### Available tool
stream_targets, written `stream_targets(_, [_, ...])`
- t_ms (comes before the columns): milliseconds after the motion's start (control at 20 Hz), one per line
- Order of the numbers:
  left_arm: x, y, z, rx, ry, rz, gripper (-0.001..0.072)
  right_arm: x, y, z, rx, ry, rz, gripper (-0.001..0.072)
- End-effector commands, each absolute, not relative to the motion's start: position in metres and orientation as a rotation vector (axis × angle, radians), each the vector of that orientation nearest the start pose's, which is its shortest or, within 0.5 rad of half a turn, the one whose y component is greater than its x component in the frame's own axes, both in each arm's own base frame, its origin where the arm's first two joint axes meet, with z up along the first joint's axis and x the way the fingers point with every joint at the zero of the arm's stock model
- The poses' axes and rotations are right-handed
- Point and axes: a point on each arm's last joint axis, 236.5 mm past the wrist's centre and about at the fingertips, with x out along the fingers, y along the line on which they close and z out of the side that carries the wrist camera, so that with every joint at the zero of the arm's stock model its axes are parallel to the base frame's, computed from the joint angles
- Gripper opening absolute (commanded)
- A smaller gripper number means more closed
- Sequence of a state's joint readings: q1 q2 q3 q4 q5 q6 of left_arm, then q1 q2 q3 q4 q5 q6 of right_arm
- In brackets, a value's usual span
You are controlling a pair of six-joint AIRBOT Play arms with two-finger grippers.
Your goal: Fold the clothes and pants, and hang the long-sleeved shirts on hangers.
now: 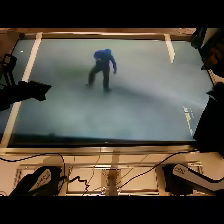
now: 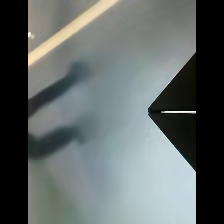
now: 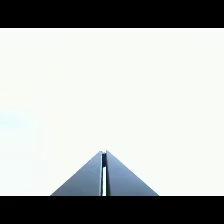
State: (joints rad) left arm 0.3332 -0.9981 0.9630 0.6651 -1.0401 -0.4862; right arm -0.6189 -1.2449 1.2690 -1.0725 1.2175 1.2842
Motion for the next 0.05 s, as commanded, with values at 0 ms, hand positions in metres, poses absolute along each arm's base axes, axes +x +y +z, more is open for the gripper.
stream_targets(0, [0.3884, -0.0351, 0.1254, 0.046, 0.603, -0.554, 0.0027, 0.4203, -0.0391, 0.0765, 0.04, 1.021, 0.129, 0.0017])
